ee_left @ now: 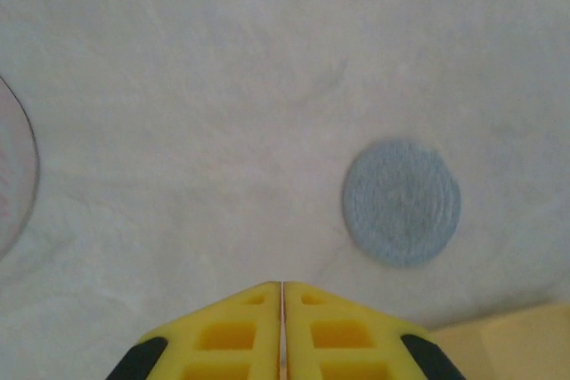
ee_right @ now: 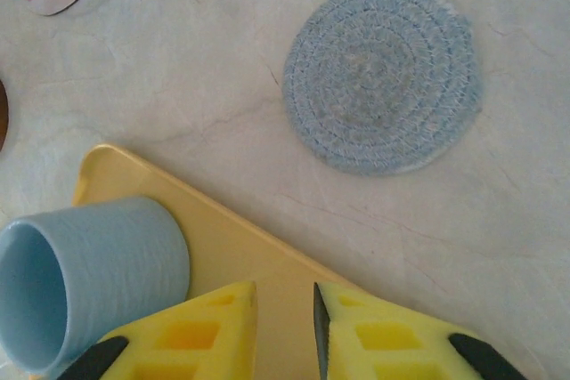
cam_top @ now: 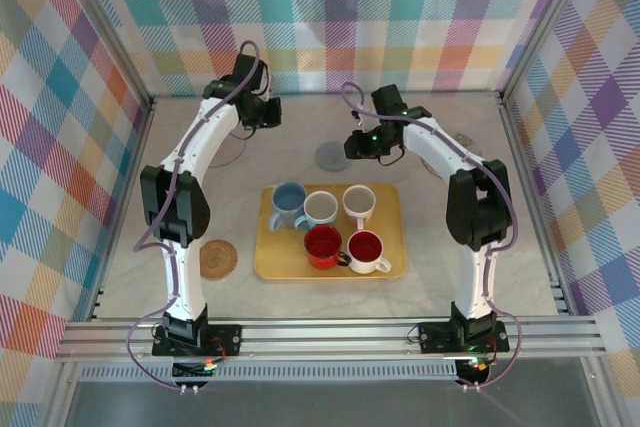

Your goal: Place the cup by the coaster

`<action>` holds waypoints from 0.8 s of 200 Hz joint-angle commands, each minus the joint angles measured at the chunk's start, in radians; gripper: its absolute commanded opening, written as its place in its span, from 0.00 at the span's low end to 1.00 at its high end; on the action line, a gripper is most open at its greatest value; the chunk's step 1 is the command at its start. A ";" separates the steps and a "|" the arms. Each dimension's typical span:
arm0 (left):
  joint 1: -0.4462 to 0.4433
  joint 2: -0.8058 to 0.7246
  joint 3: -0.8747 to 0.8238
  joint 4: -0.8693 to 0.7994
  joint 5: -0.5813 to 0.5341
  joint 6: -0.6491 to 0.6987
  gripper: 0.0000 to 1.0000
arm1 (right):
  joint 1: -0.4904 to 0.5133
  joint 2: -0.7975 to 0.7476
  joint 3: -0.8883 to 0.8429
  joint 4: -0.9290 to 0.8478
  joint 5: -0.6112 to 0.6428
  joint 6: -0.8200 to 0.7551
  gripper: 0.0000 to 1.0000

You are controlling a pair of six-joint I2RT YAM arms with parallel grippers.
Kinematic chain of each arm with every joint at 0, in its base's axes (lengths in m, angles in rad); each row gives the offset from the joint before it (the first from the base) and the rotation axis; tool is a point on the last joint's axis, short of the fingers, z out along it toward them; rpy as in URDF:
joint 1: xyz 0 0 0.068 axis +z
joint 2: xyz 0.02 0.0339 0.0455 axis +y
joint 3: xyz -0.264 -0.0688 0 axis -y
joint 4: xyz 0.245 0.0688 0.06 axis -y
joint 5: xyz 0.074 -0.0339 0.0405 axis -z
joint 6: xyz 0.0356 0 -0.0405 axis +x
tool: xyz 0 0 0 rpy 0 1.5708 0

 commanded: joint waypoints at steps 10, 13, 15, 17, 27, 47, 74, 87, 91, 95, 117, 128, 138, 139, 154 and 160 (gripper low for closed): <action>-0.011 -0.073 -0.107 0.048 0.014 0.012 0.13 | 0.024 0.073 0.073 -0.013 -0.039 0.021 0.17; -0.010 -0.075 -0.108 0.043 0.011 0.015 0.13 | 0.026 0.081 0.081 -0.014 -0.038 0.022 0.16; -0.010 -0.077 -0.109 0.040 0.010 0.017 0.14 | 0.026 0.087 0.086 -0.015 -0.037 0.023 0.16; -0.011 -0.077 -0.111 0.037 0.009 0.018 0.14 | 0.027 0.093 0.091 -0.015 -0.035 0.023 0.15; -0.012 -0.083 -0.120 0.026 0.006 0.024 0.15 | 0.033 0.118 0.115 -0.017 -0.025 0.026 0.12; -0.010 -0.107 -0.159 0.039 0.006 0.022 0.22 | 0.043 0.176 0.167 -0.020 -0.005 0.046 0.05; -0.010 -0.146 -0.227 0.086 0.005 0.002 0.37 | 0.056 0.259 0.255 -0.048 0.012 0.072 0.00; -0.011 -0.156 -0.247 0.096 0.002 -0.003 0.41 | 0.062 0.292 0.285 -0.056 0.015 0.081 0.00; -0.010 -0.158 -0.252 0.098 -0.001 -0.004 0.42 | 0.065 0.302 0.295 -0.057 0.019 0.082 0.00; -0.011 -0.161 -0.256 0.099 -0.001 -0.004 0.42 | 0.068 0.310 0.303 -0.059 0.025 0.085 0.00; -0.012 -0.177 -0.270 0.094 -0.022 0.008 0.49 | 0.078 0.355 0.344 -0.076 0.055 0.100 0.00; -0.010 -0.189 -0.280 0.098 -0.033 0.017 0.54 | 0.080 0.375 0.361 -0.087 0.069 0.109 0.00; -0.010 -0.196 -0.287 0.100 -0.039 0.023 0.60 | 0.080 0.388 0.374 -0.098 0.092 0.118 0.00; -0.011 -0.197 -0.288 0.100 -0.040 0.024 0.60 | 0.080 0.389 0.374 -0.099 0.094 0.118 0.00; -0.010 -0.206 -0.299 0.105 -0.037 0.034 0.69 | 0.080 0.397 0.377 -0.106 0.137 0.124 0.00; -0.012 -0.212 -0.307 0.112 -0.036 0.037 0.73 | 0.080 0.398 0.378 -0.107 0.152 0.116 0.00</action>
